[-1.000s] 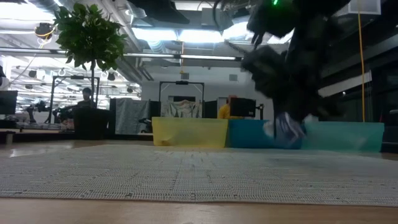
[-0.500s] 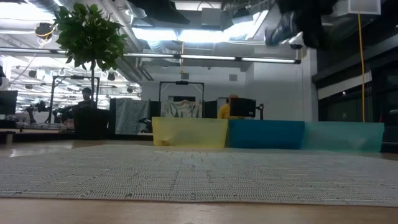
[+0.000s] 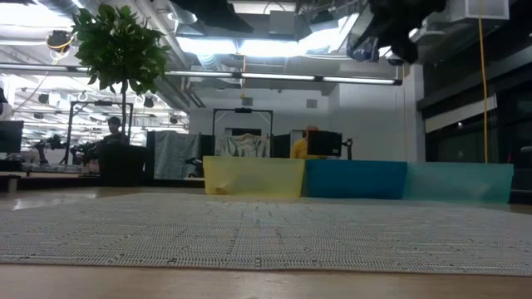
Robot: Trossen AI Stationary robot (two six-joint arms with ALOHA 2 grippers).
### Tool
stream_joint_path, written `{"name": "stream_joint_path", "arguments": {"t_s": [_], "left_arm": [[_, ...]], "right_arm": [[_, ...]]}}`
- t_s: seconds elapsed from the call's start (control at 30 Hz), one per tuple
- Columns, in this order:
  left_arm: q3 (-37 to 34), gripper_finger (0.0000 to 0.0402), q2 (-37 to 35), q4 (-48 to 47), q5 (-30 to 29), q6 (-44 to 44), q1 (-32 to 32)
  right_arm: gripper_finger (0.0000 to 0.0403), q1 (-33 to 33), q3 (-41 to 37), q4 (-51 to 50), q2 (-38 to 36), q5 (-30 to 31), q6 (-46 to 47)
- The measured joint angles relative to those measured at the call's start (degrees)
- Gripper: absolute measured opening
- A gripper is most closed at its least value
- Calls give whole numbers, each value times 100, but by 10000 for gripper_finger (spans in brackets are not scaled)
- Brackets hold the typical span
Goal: Pick and place Granola Bars by type
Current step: Put the blue granola bar into the blue bin
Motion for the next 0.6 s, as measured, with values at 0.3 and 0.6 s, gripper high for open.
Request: {"name": "stream_joint_path", "arguments": {"t_s": [0.3, 0.6], "left_arm": [[0, 212, 0, 2, -31, -493, -7], [0, 212, 0, 20, -57, -993, -7]], "right_arm": [[26, -2451, 9, 836, 72, -1805, -1275], [24, -3603, 412, 604, 1046, -2568, -2232]]}}
